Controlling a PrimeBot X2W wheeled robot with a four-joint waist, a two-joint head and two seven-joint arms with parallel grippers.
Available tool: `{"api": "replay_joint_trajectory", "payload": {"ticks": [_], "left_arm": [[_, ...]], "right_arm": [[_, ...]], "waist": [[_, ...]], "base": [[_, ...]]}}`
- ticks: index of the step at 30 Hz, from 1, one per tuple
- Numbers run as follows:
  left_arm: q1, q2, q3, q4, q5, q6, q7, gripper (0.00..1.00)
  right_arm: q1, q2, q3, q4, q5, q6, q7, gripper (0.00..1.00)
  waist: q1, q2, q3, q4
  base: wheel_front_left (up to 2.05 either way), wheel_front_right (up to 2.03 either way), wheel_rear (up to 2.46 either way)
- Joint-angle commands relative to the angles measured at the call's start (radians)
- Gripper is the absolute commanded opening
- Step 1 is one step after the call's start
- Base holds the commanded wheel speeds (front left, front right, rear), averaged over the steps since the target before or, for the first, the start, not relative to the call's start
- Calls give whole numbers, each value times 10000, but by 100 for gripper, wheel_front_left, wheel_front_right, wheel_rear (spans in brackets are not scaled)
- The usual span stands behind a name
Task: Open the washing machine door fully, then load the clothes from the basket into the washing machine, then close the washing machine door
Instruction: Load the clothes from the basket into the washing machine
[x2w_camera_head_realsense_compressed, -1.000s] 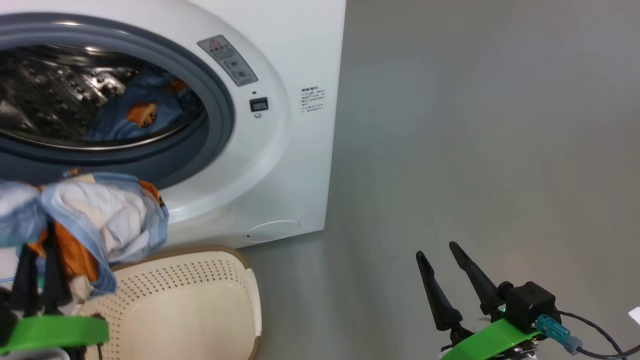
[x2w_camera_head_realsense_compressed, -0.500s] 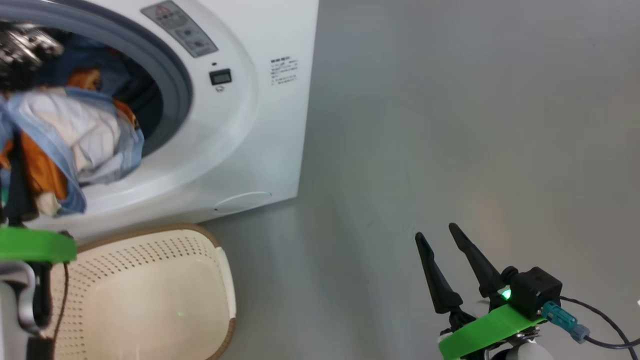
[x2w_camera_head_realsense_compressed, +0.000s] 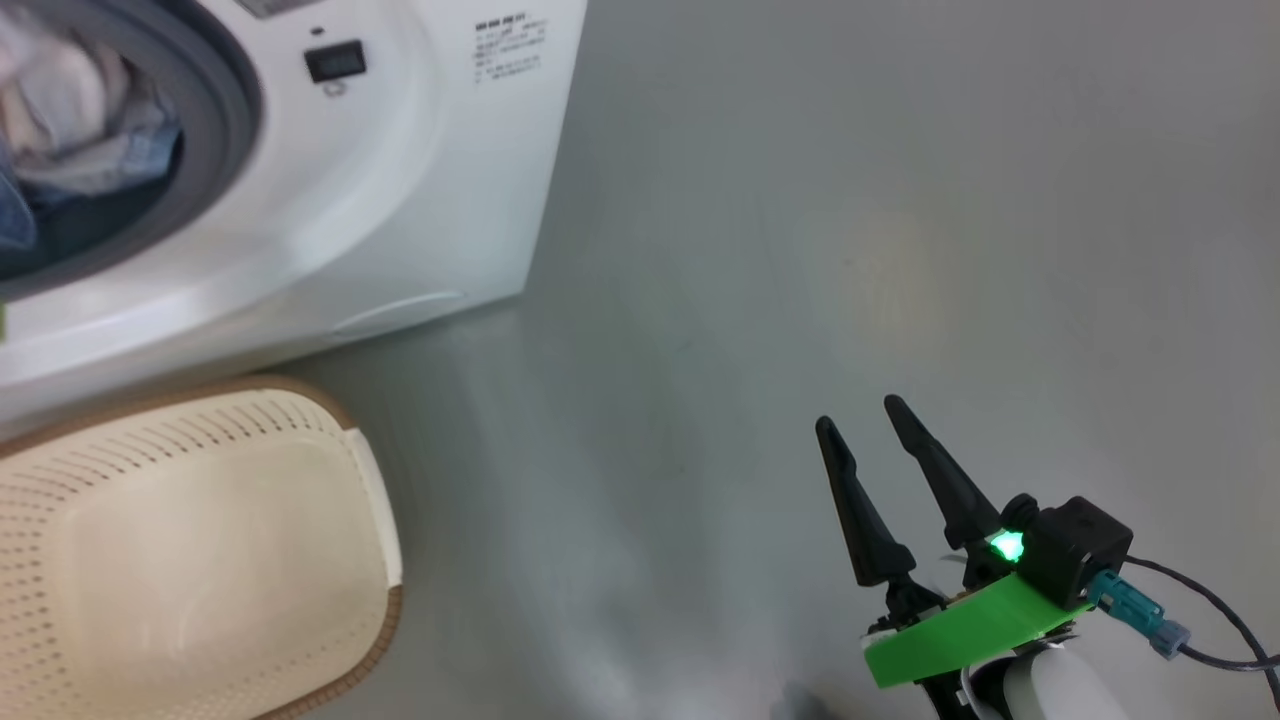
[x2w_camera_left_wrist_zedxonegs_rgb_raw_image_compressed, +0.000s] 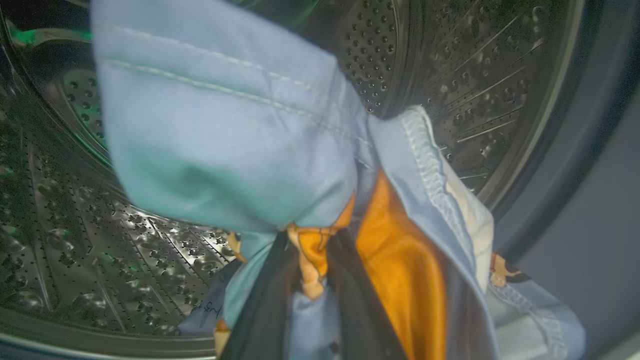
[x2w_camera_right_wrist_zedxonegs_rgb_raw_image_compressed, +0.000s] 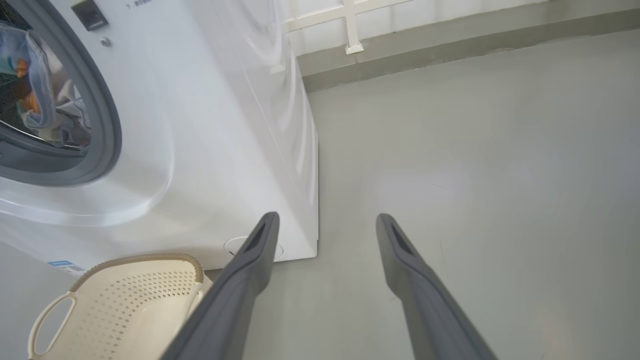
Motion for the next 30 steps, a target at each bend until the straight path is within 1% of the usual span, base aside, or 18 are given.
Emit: {"api": "replay_joint_trajectory", "payload": {"ticks": [1,7,11,17,18,20,23,27,30], "left_arm": [[-384,616,182,-153,-74,-23,28,0],[-1806,1240,-295,368,-352,-23,418,0],[-2739,1522,-445,821,-380,-24,986,0],[-3987,1676,-803,1488,-478,-24,2098,0],[-4337,1727,-1003,1720,-539,-24,2448,0],[-4675,1779,-1178,1871,-609,-24,2603,0],[-5087,1840,-1393,2057,-590,-24,2568,0],[-5479,1771,-1636,2256,-576,-24,2296,0],[-5723,1748,-1763,2232,-445,-24,1544,0]], "right_arm": [[-123,-16,234,-267,250,16,-49,100],[-273,-16,348,-354,529,16,-49,100],[-409,-16,435,-360,656,16,-49,100],[-564,-16,606,-296,764,16,-49,100],[-621,-16,651,-278,788,16,-49,100],[-686,-16,693,-277,815,16,-49,100],[-786,-16,749,-276,847,16,-49,100],[-854,-16,803,-268,890,16,-49,100],[-889,-16,827,-240,915,16,-49,100]], "waist": [[0,-1,790,-344],[0,-1,1531,-435],[0,-1,1903,-434],[0,-1,2181,-373],[0,-1,2266,-350],[0,-1,2387,-338],[0,-1,2556,-316],[0,-1,2727,-299],[0,-1,2796,-296]], "base": [[0,0,0],[0,0,0],[0,0,0],[0,0,0],[0,0,0],[0,0,0],[0,0,0],[0,0,0],[0,0,0]]}}
